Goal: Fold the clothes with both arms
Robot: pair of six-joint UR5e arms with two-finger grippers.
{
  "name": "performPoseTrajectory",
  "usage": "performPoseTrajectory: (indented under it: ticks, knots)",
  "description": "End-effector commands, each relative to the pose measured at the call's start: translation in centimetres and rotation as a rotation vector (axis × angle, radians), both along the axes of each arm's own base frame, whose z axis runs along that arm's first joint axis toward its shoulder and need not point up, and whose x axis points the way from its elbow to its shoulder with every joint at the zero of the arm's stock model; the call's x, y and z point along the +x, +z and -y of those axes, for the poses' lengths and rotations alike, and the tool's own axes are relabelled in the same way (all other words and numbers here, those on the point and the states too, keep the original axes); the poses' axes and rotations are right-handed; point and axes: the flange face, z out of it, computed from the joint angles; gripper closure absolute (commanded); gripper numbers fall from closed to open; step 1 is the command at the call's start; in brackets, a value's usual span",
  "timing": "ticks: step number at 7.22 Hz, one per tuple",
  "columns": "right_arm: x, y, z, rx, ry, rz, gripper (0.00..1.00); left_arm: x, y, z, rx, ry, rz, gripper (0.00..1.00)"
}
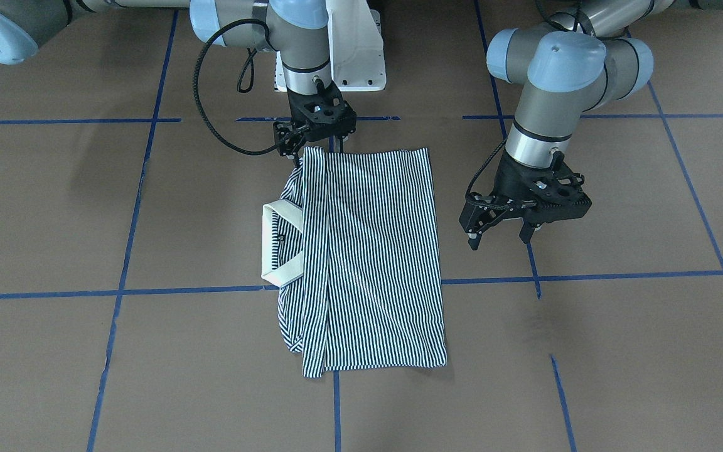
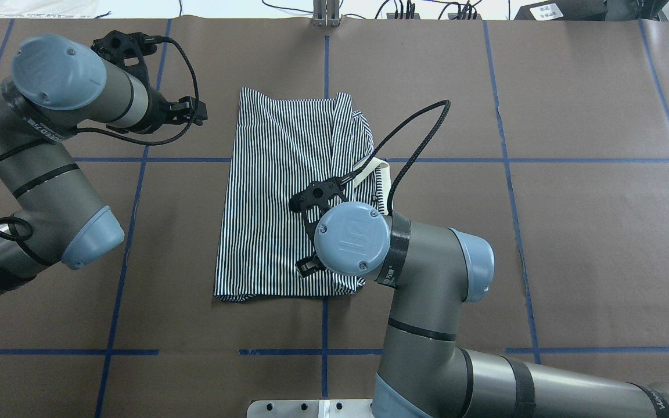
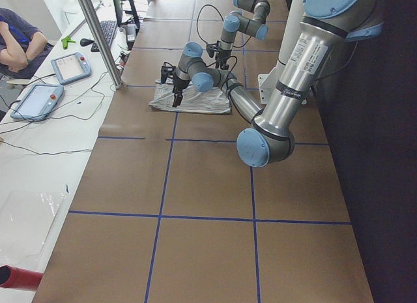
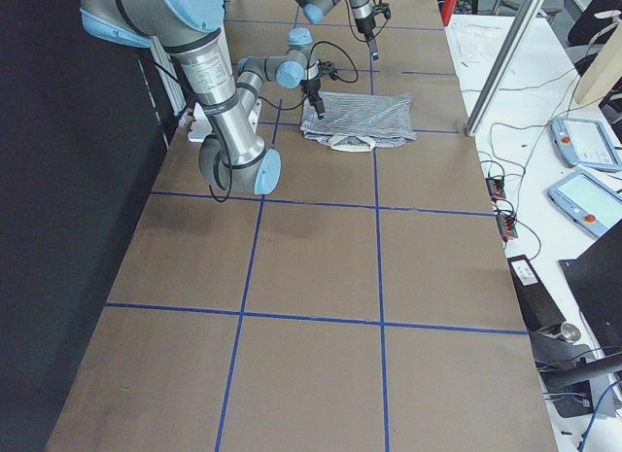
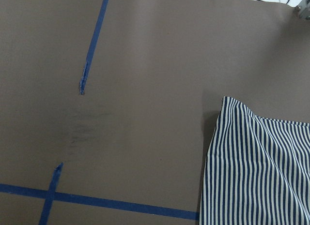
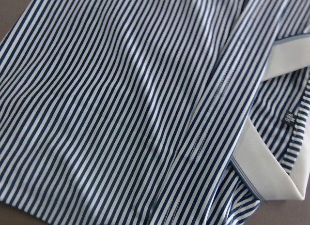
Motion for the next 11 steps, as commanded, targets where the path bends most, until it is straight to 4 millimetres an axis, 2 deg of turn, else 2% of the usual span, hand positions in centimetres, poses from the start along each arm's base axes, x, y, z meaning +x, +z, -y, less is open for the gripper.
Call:
performPoseTrajectory:
  ticks: [1,3,4,6,11]
  knots:
    - [-1.1,0.6,-1.8,0.126,-0.133,-0.047,0.15,0.0,0.0,0.0,0.000,-0.001,0.001,0.00]
    - [-2.0,1.6,-2.9,0.143,-0.176,-0.071,0.24,0.0,0.2,0.0,-0.002,-0.001,0.003,0.00]
    - [-2.2,2.7,-3.3,0.144,-0.179,-0.089,0.38,0.0,0.2,0.0,-0.003,-0.001,0.003,0.00]
    - [-3.0,3.4,-4.7,0.181,-0.196,-0.114,0.41,0.0,0.2,0.0,-0.002,-0.004,0.002,0.00]
    - [-3.2,2.8,-4.4,0.206,-0.174,-0.119,0.49,0.1,0.5,0.2,-0.005,-0.007,0.006,0.00]
